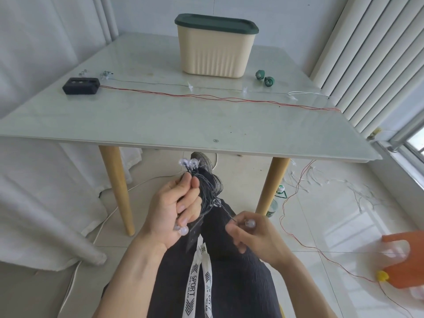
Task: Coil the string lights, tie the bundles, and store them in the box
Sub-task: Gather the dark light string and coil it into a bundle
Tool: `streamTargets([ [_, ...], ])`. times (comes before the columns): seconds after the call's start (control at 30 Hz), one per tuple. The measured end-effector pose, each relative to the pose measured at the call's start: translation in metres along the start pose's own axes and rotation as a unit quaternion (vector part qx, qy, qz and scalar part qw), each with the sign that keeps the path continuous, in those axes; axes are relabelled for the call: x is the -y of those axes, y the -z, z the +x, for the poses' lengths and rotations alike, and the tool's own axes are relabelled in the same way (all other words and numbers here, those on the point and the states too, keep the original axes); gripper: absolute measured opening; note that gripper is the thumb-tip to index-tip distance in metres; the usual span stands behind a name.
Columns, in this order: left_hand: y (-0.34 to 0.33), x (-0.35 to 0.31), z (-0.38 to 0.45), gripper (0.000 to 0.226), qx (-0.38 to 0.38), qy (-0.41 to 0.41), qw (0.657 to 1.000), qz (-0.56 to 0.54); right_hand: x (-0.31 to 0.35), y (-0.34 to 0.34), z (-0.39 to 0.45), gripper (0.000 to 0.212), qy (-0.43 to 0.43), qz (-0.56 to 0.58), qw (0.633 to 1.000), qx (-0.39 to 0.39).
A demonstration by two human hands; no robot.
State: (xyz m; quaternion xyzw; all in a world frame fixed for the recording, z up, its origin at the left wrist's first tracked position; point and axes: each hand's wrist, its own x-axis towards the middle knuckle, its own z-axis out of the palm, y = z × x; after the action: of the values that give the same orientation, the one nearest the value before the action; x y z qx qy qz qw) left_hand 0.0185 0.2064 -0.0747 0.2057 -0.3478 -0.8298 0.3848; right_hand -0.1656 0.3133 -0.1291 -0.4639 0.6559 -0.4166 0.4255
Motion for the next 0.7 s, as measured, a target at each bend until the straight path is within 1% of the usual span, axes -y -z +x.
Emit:
streamTargets([
  [0.1,0.008,-0.003,0.002,0.033,-0.044,-0.026,0.998,-0.041,-0.003,0.02,-0.005,0.028,-0.021,0.004,0.999,-0.047],
  [0.2,0.017,-0.001,0.009,0.036,-0.141,-0.052,0.985,-0.084,-0.005,0.035,-0.011,0.026,-0.043,-0.006,0.997,-0.065],
  [0.27,0.02,0.002,0.012,0.035,-0.202,-0.065,0.973,-0.088,-0.003,0.037,-0.014,0.025,-0.056,-0.034,0.995,-0.07],
  [0.33,0.022,0.007,0.015,0.032,-0.242,-0.066,0.965,-0.077,0.005,0.032,-0.019,0.025,-0.054,-0.093,0.993,-0.05],
  [0.4,0.02,0.011,0.017,0.03,-0.257,-0.055,0.963,-0.062,0.02,0.026,-0.026,0.025,-0.046,-0.129,0.991,-0.003],
  [0.47,0.015,0.015,0.016,0.03,-0.247,-0.057,0.965,-0.068,0.04,0.02,-0.035,0.03,-0.047,-0.124,0.989,0.066],
  [0.53,0.006,0.017,0.014,0.031,-0.21,-0.047,0.974,-0.065,0.059,0.015,-0.041,0.029,-0.036,-0.147,0.98,0.13],
  [0.6,-0.002,0.019,0.011,0.036,-0.159,0.007,0.985,-0.065,0.072,0.01,-0.045,0.025,-0.022,-0.183,0.969,0.166],
  [0.63,-0.005,0.021,0.01,0.034,-0.133,0.034,0.988,-0.064,0.077,0.009,-0.046,0.024,-0.012,-0.196,0.965,0.176],
  [0.7,-0.008,0.028,0.01,0.017,-0.079,0.055,0.995,-0.038,0.086,0.008,-0.047,0.022,0.005,-0.202,0.961,0.189],
])
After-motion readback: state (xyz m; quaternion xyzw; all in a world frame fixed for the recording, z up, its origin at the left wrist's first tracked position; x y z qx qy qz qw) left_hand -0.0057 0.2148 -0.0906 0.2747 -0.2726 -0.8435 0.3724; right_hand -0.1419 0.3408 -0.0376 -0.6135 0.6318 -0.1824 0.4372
